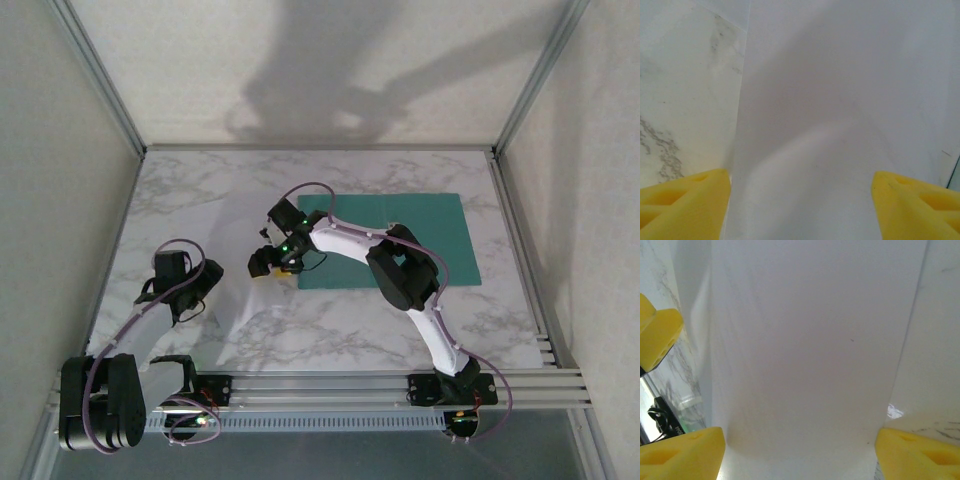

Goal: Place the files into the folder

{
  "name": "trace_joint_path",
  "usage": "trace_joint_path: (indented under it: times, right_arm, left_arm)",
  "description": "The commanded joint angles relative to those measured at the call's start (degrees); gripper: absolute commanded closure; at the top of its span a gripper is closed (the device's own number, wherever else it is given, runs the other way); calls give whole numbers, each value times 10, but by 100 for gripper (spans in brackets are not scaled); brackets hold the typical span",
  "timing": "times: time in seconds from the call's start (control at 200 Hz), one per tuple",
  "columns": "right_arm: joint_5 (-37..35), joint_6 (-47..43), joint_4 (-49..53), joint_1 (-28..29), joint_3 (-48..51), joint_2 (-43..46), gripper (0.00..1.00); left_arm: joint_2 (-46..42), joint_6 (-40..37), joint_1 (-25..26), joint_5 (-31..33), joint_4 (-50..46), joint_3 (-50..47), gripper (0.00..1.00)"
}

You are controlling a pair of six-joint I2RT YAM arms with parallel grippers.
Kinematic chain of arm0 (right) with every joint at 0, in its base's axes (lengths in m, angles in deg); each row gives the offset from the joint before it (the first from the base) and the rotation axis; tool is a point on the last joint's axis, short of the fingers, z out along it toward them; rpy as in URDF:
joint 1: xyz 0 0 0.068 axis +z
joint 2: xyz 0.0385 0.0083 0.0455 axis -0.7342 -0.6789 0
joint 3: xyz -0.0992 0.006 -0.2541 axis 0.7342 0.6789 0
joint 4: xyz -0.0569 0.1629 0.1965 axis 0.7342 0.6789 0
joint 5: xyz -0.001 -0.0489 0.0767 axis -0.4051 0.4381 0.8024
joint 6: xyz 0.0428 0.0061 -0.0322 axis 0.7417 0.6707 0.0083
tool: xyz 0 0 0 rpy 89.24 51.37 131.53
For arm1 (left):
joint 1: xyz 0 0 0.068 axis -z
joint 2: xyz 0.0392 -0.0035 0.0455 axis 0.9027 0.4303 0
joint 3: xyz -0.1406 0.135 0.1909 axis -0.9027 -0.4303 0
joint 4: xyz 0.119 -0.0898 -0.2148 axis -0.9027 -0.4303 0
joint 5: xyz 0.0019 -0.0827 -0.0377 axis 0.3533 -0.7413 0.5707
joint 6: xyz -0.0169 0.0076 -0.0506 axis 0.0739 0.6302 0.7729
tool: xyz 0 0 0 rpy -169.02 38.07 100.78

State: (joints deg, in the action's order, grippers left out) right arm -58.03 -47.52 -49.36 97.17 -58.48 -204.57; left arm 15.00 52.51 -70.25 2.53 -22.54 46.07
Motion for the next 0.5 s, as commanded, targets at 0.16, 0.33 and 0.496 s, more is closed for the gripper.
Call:
trace_joint_path:
  times: [0.16, 0.33, 0.496]
  right_arm:
    - [42, 36, -20, 10, 43, 31, 9]
    - [66, 63, -58, 10, 53, 26, 7]
    - [78, 80, -79, 11, 59, 23, 4]
  left_arm:
    - [1, -3, 1, -11, 15, 2, 25]
    - [1, -2, 1, -15, 19, 0, 25]
    - [0, 1, 1, -21, 23, -1, 25]
